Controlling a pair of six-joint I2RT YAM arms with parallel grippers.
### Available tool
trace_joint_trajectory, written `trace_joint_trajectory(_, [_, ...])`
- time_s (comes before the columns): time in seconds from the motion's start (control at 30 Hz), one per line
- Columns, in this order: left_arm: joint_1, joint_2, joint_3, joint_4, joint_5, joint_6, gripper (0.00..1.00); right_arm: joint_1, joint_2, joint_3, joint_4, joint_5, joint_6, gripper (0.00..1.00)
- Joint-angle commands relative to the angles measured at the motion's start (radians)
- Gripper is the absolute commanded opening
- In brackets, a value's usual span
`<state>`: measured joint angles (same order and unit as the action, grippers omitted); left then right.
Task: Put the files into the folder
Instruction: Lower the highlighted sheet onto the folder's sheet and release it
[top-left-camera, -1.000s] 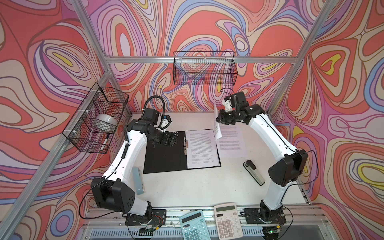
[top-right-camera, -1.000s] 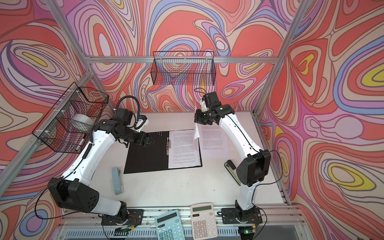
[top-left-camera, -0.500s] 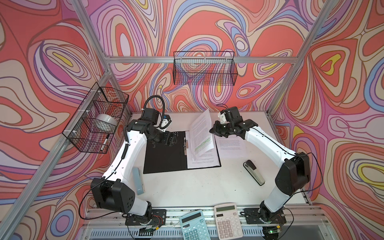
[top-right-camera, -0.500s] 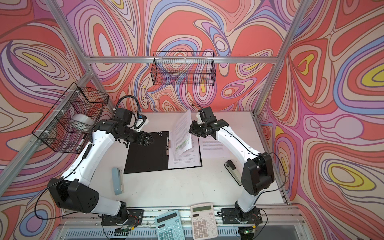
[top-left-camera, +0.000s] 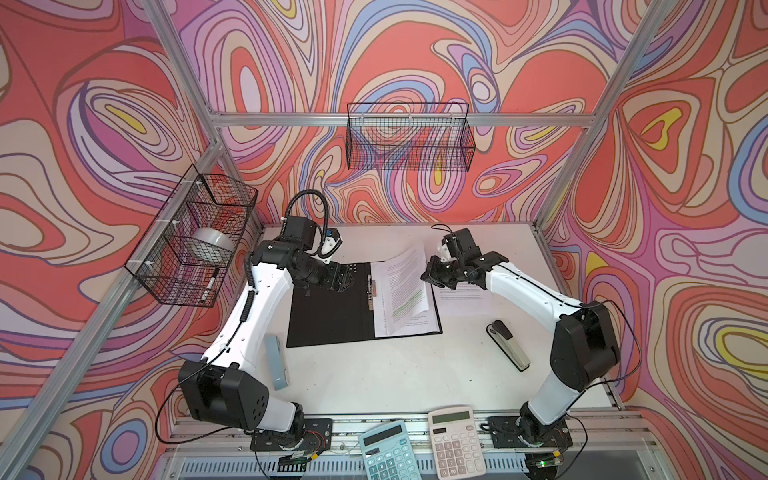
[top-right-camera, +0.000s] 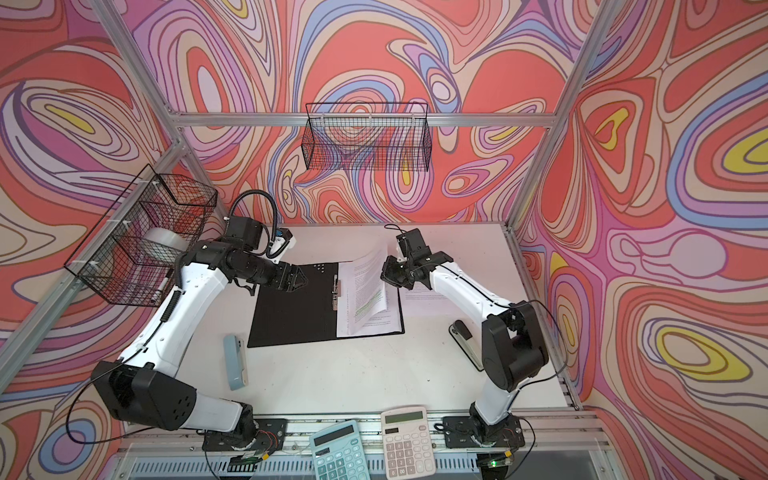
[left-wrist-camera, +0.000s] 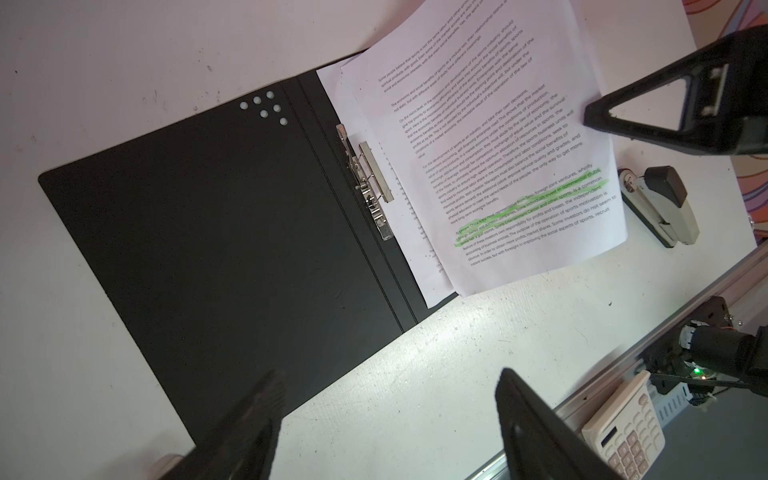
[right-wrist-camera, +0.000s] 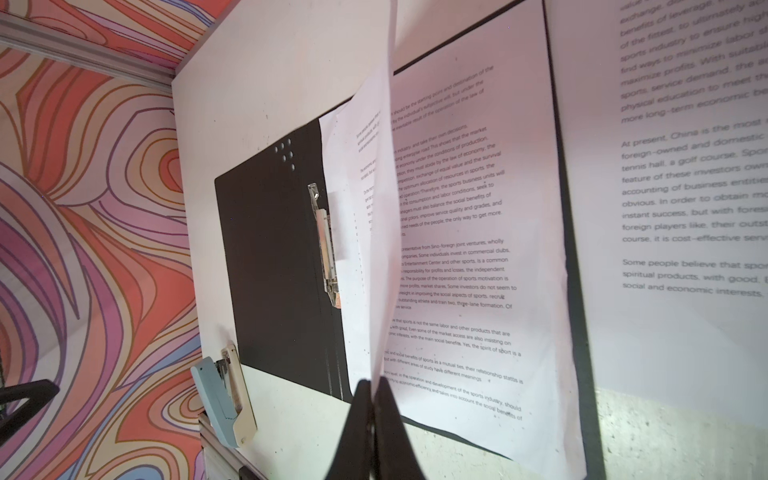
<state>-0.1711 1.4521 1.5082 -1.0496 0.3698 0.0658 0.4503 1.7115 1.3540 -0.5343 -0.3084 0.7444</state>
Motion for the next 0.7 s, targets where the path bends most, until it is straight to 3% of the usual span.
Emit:
trace_joint_trajectory(0.0, [0.001,-0.027,-0.018,0.0,0.011,-0.008,0.8,0.001,0.025,-0.019,-0.049,0.055,-0.032,0.01])
trace_joint_trajectory(0.37, [0.002,-0.025,-0.019,0.002,0.013,-0.008,0.8,0.004,0.055,-0.059,-0.043,0.088,-0.034,0.12])
trace_joint_trajectory(0.67, [0.003,-0.023,-0.017,0.0,0.02,-0.009,0.8,0.014,0.109,-0.057,-0.068,0.132,-0.046,0.3])
